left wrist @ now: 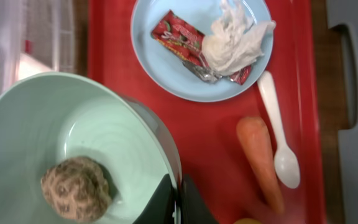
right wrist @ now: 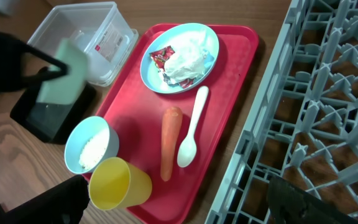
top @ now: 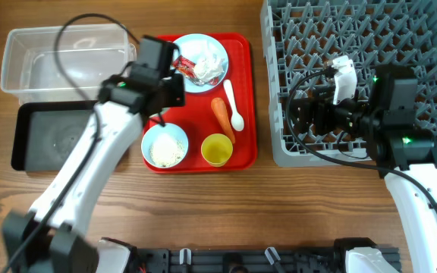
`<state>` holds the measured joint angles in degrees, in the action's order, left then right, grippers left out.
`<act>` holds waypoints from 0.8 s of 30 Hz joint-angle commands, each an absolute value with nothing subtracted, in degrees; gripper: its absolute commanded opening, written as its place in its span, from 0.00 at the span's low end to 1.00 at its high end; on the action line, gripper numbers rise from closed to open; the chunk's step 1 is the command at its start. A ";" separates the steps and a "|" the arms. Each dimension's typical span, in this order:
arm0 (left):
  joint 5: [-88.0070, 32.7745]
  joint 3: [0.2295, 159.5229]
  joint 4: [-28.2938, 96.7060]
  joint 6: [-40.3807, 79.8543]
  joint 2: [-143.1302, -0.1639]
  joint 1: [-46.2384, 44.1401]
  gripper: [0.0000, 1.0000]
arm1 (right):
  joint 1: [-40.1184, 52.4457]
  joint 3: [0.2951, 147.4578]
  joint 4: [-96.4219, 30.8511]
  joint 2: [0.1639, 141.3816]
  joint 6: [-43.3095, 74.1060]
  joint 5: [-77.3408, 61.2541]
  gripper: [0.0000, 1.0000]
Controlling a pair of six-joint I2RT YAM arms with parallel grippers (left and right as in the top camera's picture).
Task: Sort waste into correct bins and load items into the dishwasher rack
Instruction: 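Carry the mint bowl left and tip its scrap onto the black tray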
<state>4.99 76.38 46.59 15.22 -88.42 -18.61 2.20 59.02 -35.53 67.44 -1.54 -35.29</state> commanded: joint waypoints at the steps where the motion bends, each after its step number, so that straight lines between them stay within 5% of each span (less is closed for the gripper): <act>1: -1.72 77.49 50.48 15.51 -82.17 -13.21 0.04 | 2.39 60.14 -35.27 67.72 -1.34 -34.52 0.94; 15: -40.23 77.47 62.04 0.97 -88.27 28.88 0.04 | 2.39 60.14 -36.73 67.72 -1.43 -34.50 0.94; 24: -59.51 77.47 60.73 -6.26 -101.03 43.44 0.04 | 2.39 60.12 -37.28 67.72 -1.37 -34.28 0.91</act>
<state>-46.15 76.75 60.62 -0.95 -95.70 40.12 2.20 59.02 -37.15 67.44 -1.54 -34.65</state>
